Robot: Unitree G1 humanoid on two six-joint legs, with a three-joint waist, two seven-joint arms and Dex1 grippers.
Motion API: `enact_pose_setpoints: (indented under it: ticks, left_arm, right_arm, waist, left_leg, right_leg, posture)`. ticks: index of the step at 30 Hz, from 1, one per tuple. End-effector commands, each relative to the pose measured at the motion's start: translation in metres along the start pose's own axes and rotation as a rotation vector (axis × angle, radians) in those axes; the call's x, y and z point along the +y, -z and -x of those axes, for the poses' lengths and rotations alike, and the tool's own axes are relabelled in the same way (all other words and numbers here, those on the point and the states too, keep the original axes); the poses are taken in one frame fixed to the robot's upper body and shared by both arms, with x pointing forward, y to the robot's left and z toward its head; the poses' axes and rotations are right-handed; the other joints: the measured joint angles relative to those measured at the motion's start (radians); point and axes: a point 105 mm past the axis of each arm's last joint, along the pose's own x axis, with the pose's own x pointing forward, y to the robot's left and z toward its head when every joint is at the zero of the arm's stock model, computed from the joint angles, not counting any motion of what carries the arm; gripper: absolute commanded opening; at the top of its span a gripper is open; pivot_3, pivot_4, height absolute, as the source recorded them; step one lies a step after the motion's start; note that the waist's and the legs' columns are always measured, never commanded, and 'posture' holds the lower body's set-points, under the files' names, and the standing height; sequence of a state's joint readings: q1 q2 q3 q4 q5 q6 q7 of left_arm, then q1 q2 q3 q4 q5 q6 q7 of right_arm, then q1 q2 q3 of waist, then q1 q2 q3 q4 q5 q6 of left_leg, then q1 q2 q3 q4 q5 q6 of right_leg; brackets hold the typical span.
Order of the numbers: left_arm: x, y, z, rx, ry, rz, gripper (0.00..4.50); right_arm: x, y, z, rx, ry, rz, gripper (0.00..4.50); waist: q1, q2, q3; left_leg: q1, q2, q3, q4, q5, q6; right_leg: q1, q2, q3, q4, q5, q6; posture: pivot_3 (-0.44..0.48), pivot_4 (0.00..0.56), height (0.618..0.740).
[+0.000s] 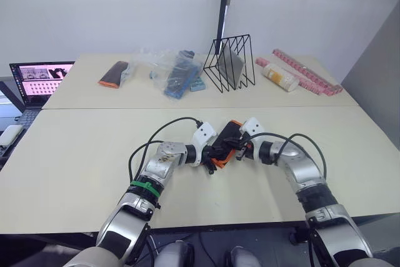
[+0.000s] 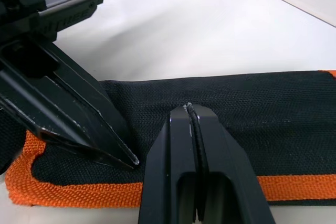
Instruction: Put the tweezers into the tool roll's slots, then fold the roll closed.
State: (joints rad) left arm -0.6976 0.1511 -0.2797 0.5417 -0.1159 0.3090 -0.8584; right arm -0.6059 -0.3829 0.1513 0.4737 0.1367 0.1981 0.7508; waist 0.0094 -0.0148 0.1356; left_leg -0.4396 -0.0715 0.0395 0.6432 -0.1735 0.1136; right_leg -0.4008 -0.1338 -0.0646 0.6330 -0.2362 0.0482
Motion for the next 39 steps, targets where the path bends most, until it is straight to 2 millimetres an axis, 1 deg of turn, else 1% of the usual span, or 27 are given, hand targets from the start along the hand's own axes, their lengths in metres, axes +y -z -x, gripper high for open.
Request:
enact_pose_setpoints:
  ticks: [1,3,6,8,12,14,18,23,30,33,34,37,39]
  left_arm:
    - [-0.003,0.053,0.009,0.183,-0.01,0.072,0.02]
    - [-0.003,0.054,0.011,0.18,-0.014,0.083,0.02]
    - [-0.003,0.054,0.015,0.176,-0.018,0.088,0.02]
    - [-0.003,0.053,0.017,0.17,-0.023,0.092,0.02]
    - [-0.004,0.043,0.021,0.12,-0.039,0.102,0.02]
    - [-0.005,0.041,0.024,0.107,-0.045,0.106,0.02]
    - [-0.007,0.039,0.03,0.088,-0.056,0.123,0.02]
    - [-0.006,0.034,0.034,0.06,-0.072,0.131,0.02]
    - [0.0,0.009,0.046,-0.052,-0.097,0.118,0.02]
    - [0.006,-0.004,0.06,-0.115,-0.136,0.11,0.02]
    - [0.007,-0.007,0.065,-0.132,-0.148,0.108,0.56]
    - [0.01,-0.012,0.084,-0.166,-0.179,0.096,1.52]
    - [0.012,-0.013,0.1,-0.181,-0.212,0.091,2.17]
  right_arm:
    - [-0.042,0.036,0.016,0.122,0.25,-0.028,0.0]
    - [-0.044,0.033,0.014,0.094,0.261,-0.013,0.0]
    - [-0.041,0.023,0.008,0.036,0.238,0.018,0.0]
    - [-0.045,0.023,0.008,0.037,0.264,0.026,0.0]
    - [-0.061,0.025,0.014,0.072,0.365,0.119,0.0]
    - [-0.065,0.025,0.016,0.077,0.399,0.146,0.0]
    - [-0.071,0.021,0.016,0.041,0.46,0.133,0.0]
    - [-0.07,0.018,0.015,0.009,0.462,0.107,0.0]
    - [-0.074,-0.008,0.035,-0.131,0.465,0.101,0.0]
    - [-0.073,-0.021,0.049,-0.199,0.437,0.093,0.0]
    - [-0.073,-0.024,0.054,-0.213,0.425,0.09,0.0]
    - [-0.072,-0.03,0.067,-0.245,0.386,0.064,0.0]
    - [-0.074,-0.031,0.077,-0.249,0.373,0.061,0.56]
  waist:
    - [0.0,0.002,-0.005]
    - [0.003,0.002,-0.01]
    - [-0.001,0.003,-0.012]
    - [-0.005,0.005,-0.014]
    - [-0.01,0.006,-0.014]
    - [-0.012,0.006,-0.014]
    - [-0.017,0.007,-0.013]
    - [-0.021,0.008,-0.013]
    - [-0.021,0.011,-0.01]
    - [-0.022,0.012,-0.008]
    - [-0.022,0.012,-0.008]
    - [-0.022,0.013,-0.007]
    - [-0.021,0.013,-0.007]
  left_leg:
    - [0.0,0.0,0.0,0.0,0.0,0.0]
    - [0.0,0.0,0.0,0.0,0.0,0.0]
    - [0.0,0.0,0.0,0.0,-0.001,0.001]
    - [0.001,0.0,0.0,-0.001,-0.002,0.002]
    - [0.001,0.0,0.0,-0.001,-0.002,0.002]
    - [0.001,0.0,0.0,-0.002,-0.002,0.002]
    - [0.0,0.0,0.0,-0.003,-0.002,0.003]
    - [0.0,0.0,0.0,-0.005,-0.002,0.003]
    - [0.0,0.0,0.0,-0.006,-0.002,0.003]
    - [0.0,0.0,0.0,-0.007,-0.002,0.003]
    - [0.0,0.0,0.0,-0.007,-0.002,0.003]
    - [0.0,0.0,0.0,-0.008,-0.002,0.003]
    - [0.0,0.0,0.0,-0.009,-0.002,0.003]
  right_leg:
    - [0.0,0.0,0.001,0.0,0.0,0.0]
    - [0.001,0.0,0.001,0.0,0.0,0.0]
    - [0.0,0.001,0.002,-0.001,0.0,0.0]
    - [-0.001,0.002,0.003,-0.001,0.0,-0.001]
    - [-0.001,0.001,0.004,0.0,0.0,-0.001]
    - [-0.001,0.001,0.005,0.0,0.0,-0.001]
    - [-0.002,0.002,0.011,-0.001,0.0,-0.001]
    - [-0.003,0.003,0.012,0.0,0.0,-0.002]
    - [-0.004,0.003,0.012,-0.001,0.0,-0.002]
    - [-0.004,0.003,0.013,-0.001,0.0,-0.002]
    - [-0.005,0.003,0.013,-0.001,0.0,-0.002]
    - [-0.006,0.003,0.013,-0.001,0.0,-0.002]
    - [-0.006,0.003,0.013,-0.002,0.0,-0.002]
  posture:
    - [0.0,0.15,0.707]
    - [0.0,0.15,0.707]
    - [0.0,0.15,0.707]
    - [0.0,0.15,0.707]
    - [0.0,0.15,0.707]
    - [0.0,0.15,0.707]
    - [0.0,0.15,0.707]
    - [0.0,0.15,0.707]
    - [0.0,0.15,0.707]
    - [0.0,0.15,0.707]
    - [0.0,0.15,0.707]
    - [0.0,0.15,0.707]
    - [0.0,0.15,0.707]
